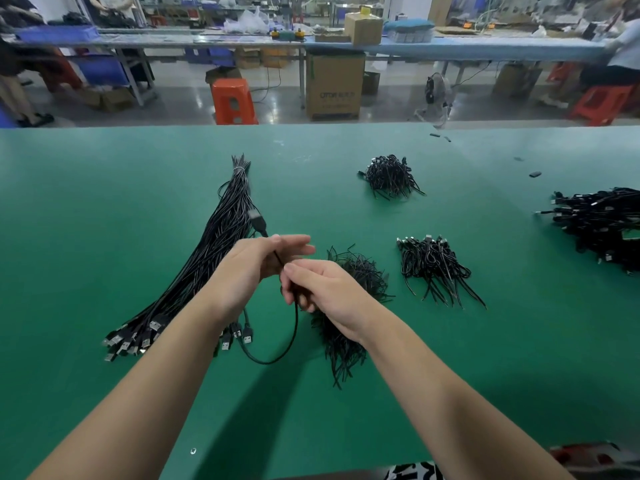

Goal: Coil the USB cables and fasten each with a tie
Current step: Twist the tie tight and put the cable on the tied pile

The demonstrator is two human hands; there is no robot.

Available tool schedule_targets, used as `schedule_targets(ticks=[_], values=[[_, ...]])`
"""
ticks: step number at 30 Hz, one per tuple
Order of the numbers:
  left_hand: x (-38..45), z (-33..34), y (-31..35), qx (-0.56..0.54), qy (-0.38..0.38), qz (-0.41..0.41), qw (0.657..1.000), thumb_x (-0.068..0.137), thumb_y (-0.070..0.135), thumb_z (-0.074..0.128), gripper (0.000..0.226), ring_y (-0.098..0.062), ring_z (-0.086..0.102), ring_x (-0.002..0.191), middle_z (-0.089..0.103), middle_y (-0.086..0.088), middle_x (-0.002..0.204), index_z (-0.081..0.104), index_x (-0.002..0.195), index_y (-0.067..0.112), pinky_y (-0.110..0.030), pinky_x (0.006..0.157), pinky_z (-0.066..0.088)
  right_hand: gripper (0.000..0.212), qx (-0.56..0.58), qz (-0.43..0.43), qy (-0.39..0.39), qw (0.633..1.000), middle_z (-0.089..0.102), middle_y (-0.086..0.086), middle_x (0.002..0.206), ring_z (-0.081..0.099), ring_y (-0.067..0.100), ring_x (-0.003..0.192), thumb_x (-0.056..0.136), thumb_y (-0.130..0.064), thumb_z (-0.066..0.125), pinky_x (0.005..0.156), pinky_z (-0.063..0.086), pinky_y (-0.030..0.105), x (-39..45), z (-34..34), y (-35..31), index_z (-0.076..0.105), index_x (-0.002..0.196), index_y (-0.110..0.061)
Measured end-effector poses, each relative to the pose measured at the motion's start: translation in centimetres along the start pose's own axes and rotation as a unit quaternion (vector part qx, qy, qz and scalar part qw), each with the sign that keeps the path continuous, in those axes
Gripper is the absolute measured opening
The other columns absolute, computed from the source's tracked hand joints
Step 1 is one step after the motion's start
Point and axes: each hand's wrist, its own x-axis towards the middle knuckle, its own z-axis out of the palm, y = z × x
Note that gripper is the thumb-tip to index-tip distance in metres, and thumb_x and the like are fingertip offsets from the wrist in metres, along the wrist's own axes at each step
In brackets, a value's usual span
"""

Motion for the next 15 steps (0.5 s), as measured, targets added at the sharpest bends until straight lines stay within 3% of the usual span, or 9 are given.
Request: schedule_targets(ticks=[3,6,9,12,15], values=[[0.6,0.2,0.4,-0.138,0.101,0.047,0.984,0.098,0.025,0.028,0.049,-0.034,0.068,0.11,0.072,-0.017,0.114,0.065,0.118,0.002,-0.038,0.093,0.053,0.038,0.061,0.006,-0.025,0.998,0.062,0.001,0.068,0.054,0.016,0.073,0.098,-0.032,0.047,0.076,0.044,0.027,0.1,0.4,0.4,0.056,0.062,-0.026],[1.0,-0.8,2.1,-0.321,0.117,0.071,0.937,0.101,0.022,0.027,0.049,-0.035,0.067,0.111,0.072,-0.02,0.11,0.069,0.109,-0.002,-0.039,0.09,0.056,0.037,0.232,0.066,-0.032,0.97,0.052,0.001,0.065,0.056,0.02,0.072,0.098,-0.031,0.049,0.077,0.047,0.031,0.1,0.8,1.2,0.051,0.063,-0.022],[0.5,-2.0,3.6,-0.4,0.079,0.069,0.91,0.096,0.024,0.037,0.046,-0.016,0.072,0.078,0.074,-0.007,0.087,0.078,0.085,0.008,-0.024,0.065,0.057,0.035,0.381,0.101,-0.003,0.919,0.041,-0.002,0.061,0.049,0.019,0.064,0.097,-0.029,0.053,0.067,0.045,0.031,0.3,1.3,2.4,0.048,0.063,-0.02],[-0.4,-2.7,4.0,-0.368,-0.077,0.001,0.927,0.097,0.025,0.033,0.047,-0.007,0.057,0.042,0.066,-0.002,0.07,0.072,0.077,0.008,-0.014,0.039,0.043,0.035,0.435,0.103,0.017,0.894,0.033,-0.005,0.057,0.038,0.015,0.055,0.095,-0.027,0.053,0.056,0.038,0.028,0.5,1.5,2.6,0.047,0.061,-0.02],[-1.0,-2.8,3.3,-0.112,-0.239,-0.112,0.958,0.094,0.026,0.036,0.048,-0.018,0.054,0.032,0.071,-0.023,0.074,0.071,0.089,-0.007,-0.017,0.033,0.041,0.033,0.409,0.104,0.014,0.906,0.033,-0.008,0.052,0.034,0.011,0.048,0.091,-0.03,0.056,0.049,0.034,0.024,0.7,1.1,2.3,0.051,0.06,-0.022]])
